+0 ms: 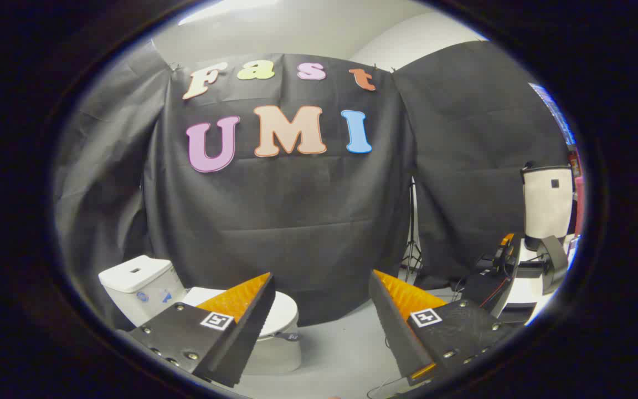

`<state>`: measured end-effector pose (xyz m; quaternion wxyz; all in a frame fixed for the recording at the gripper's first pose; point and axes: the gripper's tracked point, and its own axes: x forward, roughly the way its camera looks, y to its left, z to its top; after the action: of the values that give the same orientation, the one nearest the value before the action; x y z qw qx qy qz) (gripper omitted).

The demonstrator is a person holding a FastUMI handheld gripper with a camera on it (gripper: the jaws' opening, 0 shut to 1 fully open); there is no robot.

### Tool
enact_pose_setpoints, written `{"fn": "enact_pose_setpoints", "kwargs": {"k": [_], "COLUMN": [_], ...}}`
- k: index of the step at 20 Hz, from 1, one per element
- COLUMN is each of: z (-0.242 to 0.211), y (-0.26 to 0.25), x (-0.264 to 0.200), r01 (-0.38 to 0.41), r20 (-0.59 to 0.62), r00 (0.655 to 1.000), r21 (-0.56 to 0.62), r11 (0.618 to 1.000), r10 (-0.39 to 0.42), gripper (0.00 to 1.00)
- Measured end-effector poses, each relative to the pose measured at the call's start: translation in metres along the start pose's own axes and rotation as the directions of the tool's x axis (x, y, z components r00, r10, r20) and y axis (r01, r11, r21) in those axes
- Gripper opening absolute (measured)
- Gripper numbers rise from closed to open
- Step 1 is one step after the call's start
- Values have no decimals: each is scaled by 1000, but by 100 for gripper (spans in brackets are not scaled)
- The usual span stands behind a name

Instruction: Open the toilet lid.

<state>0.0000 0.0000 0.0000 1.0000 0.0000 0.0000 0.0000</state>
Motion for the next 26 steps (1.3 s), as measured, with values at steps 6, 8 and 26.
{"fn": "enact_pose_setpoints", "kwargs": {"k": [6,8,26], "z": [0,-1,2], "y": [-7,-9,-18], "x": [-2,-3,-4], "r01": [22,27,51], "r20": [-1,-1,7], "r00": [1000,1000,999], "r21": [8,10,41], "r11": [1000,1000,998], "r10": [-22,-27,-51], "gripper": [100,100,100]}}
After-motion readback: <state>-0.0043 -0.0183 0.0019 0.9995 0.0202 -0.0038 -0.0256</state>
